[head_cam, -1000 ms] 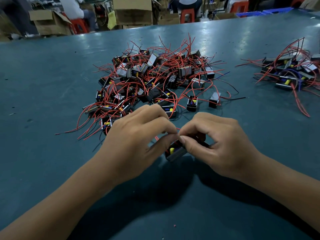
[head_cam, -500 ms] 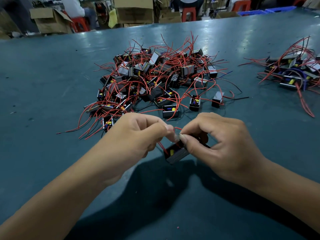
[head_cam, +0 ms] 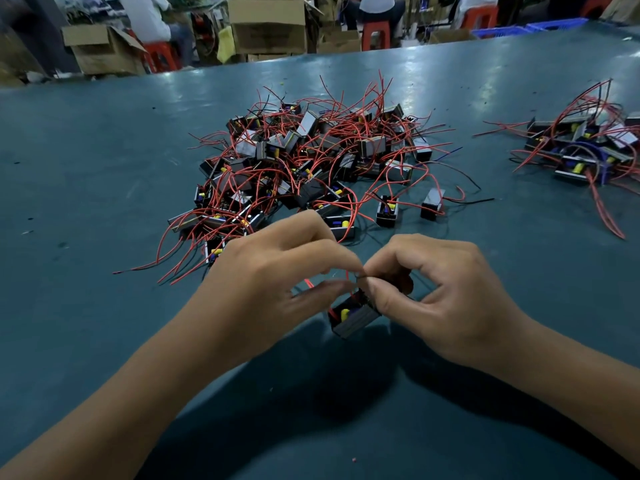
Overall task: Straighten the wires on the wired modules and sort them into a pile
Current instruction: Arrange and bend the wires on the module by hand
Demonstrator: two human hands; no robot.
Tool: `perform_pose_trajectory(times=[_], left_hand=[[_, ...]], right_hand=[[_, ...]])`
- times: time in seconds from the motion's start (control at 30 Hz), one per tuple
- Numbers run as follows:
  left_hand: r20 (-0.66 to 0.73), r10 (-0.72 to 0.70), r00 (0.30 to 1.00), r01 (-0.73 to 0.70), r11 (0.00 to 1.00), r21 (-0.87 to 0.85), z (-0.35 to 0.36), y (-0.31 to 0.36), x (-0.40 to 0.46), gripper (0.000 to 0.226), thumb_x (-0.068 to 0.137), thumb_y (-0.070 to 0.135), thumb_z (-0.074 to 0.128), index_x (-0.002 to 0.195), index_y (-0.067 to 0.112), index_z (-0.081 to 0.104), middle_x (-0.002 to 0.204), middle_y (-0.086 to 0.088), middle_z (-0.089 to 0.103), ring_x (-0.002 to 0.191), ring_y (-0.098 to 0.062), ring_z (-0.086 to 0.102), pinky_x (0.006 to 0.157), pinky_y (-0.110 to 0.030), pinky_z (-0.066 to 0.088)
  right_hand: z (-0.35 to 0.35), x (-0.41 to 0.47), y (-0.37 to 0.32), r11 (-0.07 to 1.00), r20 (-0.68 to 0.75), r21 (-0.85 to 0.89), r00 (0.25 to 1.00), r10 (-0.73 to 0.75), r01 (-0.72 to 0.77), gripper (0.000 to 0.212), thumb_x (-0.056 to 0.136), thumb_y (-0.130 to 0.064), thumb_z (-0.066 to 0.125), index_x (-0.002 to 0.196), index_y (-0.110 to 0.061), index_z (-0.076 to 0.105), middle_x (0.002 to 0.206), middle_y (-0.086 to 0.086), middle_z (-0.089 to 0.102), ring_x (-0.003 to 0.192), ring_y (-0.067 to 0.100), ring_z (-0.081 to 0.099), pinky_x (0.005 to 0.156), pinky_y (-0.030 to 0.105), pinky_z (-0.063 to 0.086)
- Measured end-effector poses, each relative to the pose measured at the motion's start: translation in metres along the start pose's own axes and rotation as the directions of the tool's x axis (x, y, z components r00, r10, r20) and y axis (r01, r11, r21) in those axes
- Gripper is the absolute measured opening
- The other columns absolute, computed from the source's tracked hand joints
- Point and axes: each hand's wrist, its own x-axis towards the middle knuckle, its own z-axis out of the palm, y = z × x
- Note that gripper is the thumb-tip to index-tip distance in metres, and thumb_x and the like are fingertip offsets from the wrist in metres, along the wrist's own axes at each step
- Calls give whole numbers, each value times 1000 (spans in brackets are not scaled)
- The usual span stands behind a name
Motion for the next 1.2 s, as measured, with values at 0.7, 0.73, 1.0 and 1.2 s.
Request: perform_pose_trajectory(times=[0.7,0.73,1.0,1.2], left_hand=[[197,-477,857,503,685,-527,4,23,1,18,91,25,69,75,17,71,58,0,61,53,-1,45,49,-15,31],[214,-498,840,526,652,-547,4,23,1,18,91,20,68,74,16,71,54,6,59,48,3,42,48,-10,29],[471,-636,612,720,202,-663,11,20,-2,27,88,15,66,61,16,70,52,2,39,45,-9,22,41,-19,18],[369,-643,671,664,300,-685,19,14,-5,17,83,26,74,83,9,75,55,3,38,49,-12,25,46,-23,17]], right_hand=[[3,3,6,879,-110,-375,927,-358,295,17,90,-10,67,75,-5,70,70,1,59,63,20,47,69,31,37],[4,2,7,877,-104,-375,926,-362,301,17,90,-11,66,75,-5,70,70,1,59,63,19,47,69,30,36],[10,3,6,732,-66,-555,856,-512,395,27,91,-9,65,64,-4,66,60,8,55,54,29,44,57,42,42],[9,2,9,856,-195,-465,917,-347,225,21,90,-11,66,69,-7,67,64,3,57,59,22,47,59,37,40]])
